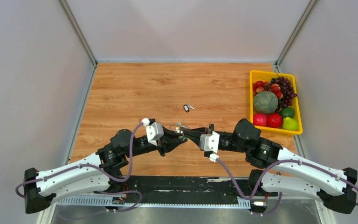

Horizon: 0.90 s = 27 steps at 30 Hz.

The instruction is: Remove the keys from the keyring

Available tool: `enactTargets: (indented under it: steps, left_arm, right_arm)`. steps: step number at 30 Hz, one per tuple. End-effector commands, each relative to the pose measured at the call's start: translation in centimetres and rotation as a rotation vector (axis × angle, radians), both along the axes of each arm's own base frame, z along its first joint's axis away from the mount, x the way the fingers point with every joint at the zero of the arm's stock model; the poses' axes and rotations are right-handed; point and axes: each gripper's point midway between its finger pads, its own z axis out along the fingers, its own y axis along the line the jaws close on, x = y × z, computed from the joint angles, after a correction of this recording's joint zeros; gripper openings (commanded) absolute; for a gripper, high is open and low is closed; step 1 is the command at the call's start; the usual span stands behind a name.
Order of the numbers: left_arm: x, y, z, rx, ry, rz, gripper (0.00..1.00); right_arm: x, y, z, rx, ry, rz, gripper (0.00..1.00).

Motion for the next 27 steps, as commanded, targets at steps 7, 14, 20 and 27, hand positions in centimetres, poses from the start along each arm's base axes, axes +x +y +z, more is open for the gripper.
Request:
enactTargets:
  steps: [7, 14, 20, 27]
  left_arm:
    - [-0.4, 0.9, 3.6, -0.062, -0.010, 0.002, 0.00]
    - [-1.2, 2.6, 2.7, 0.053, 0.096, 0.010, 0.00]
    - [-0.7, 3.8, 2.3, 0.196, 0.125, 0.065, 0.00]
    - [-0.4, 3.2, 2.6, 0.369, 0.134, 0.047, 0.00]
  right_arm:
    - [3.0, -0.7, -0.3, 0.067, 0.174, -0.213, 0.00]
    - [3.4, -1.2, -4.3, 0.027, 0.282, -0.275, 0.00]
    - [2.3, -1.1, -5.5, 0.025, 0.335, -0.229, 0.00]
    - [1.2, -1.1, -6.2, 0.086, 0.402, -0.184, 0.39]
